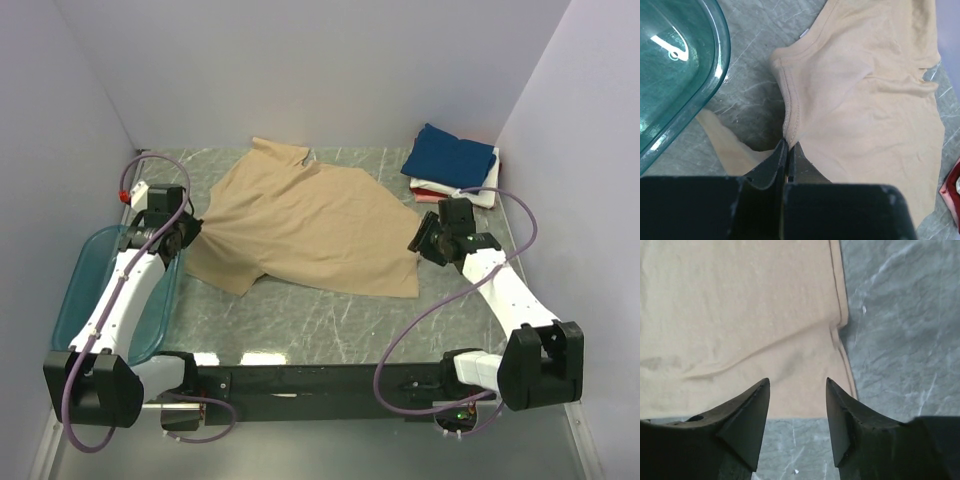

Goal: Fold and stack the t-shirts
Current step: Flatten the tshirt out

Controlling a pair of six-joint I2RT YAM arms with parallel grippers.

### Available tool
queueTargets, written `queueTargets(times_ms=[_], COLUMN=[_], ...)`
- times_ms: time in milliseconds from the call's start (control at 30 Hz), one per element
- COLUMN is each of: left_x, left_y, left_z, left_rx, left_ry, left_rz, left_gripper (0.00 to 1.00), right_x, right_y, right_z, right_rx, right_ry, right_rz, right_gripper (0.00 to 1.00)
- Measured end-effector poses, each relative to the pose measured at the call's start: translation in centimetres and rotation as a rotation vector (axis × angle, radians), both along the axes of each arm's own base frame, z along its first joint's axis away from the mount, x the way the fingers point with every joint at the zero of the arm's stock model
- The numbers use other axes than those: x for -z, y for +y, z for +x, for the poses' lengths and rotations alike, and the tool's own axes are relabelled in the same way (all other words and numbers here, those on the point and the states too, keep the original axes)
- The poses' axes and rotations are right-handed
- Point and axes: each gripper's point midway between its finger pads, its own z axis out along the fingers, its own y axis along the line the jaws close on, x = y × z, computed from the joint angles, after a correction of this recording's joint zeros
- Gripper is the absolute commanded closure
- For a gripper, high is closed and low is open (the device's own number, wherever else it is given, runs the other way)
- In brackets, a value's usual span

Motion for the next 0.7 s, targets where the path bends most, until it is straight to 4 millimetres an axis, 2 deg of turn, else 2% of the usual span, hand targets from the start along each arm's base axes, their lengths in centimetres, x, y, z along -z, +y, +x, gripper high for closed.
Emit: queueTargets(times_ms=[133,433,533,700], left_x=[0.1,0.2,0.3,1.2], left_y=[0.3,0.8,0.8,0.8], left_z=[-0.1,-0.2,-0.2,-0.6], left_rx=[-0.002,-0.009,-0.009,-0.005], left_ry=[0.009,0.014,0.015,0.035], left_rz=[0.000,-0.002,-0.002,-0.004], left_gripper=[1.00,1.00,1.00,0.99], right_x=[1.9,8.0,8.7,8.6], right_y=[0.4,1.0,0.9,0.9], right_z=[-1.5,-6.8,-8.2,-9.4], right_rx=[-0.009,0.022,0.046,0.081], right_ry=[0.041,0.187,0.191,0.171], right_rz=[0.022,0.096,0.112,0.140], right_gripper=[0.44,0.50,0.50,0.50])
